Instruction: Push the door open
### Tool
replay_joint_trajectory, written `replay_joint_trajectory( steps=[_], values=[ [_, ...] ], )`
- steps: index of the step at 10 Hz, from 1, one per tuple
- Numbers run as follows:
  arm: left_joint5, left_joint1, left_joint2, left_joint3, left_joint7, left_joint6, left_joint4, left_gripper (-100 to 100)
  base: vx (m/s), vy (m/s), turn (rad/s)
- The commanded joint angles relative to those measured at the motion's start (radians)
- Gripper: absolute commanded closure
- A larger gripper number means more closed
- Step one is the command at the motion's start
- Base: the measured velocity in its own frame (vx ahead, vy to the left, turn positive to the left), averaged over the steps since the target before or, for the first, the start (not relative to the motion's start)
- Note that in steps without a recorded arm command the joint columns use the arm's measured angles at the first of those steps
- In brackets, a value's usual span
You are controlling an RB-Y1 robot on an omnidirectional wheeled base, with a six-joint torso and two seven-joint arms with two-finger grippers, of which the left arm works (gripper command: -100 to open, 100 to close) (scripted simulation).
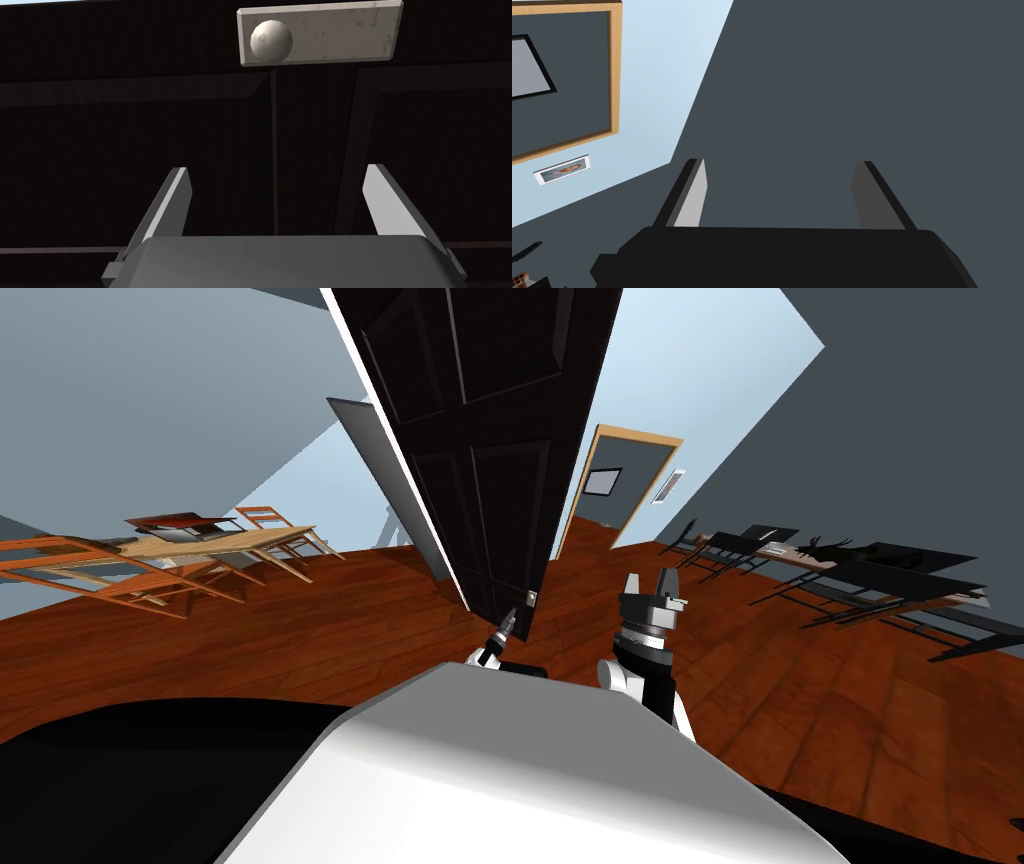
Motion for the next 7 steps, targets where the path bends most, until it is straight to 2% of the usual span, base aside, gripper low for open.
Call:
replay_joint_trajectory(
  steps=[1, 2, 3, 5, 7],
  values=[
    [0.000, 0.000, 0.000, 0.000, 0.000, 0.000, 0.000, -100, -0.068, -0.063, 0.041],
    [0.000, 0.000, 0.014, 0.000, 0.000, 0.001, 0.000, -100, 0.094, 0.032, 0.003],
    [0.000, -0.001, 0.021, 0.000, 0.000, 0.001, 0.001, -100, 0.157, 0.074, 0.005],
    [0.002, -0.006, 0.050, 0.004, -0.003, 0.002, 0.004, -100, 0.194, 0.027, -0.012],
    [0.004, -0.010, 0.056, 0.007, -0.005, 0.003, 0.006, -100, 0.185, -0.073, -0.012]
  ],
)
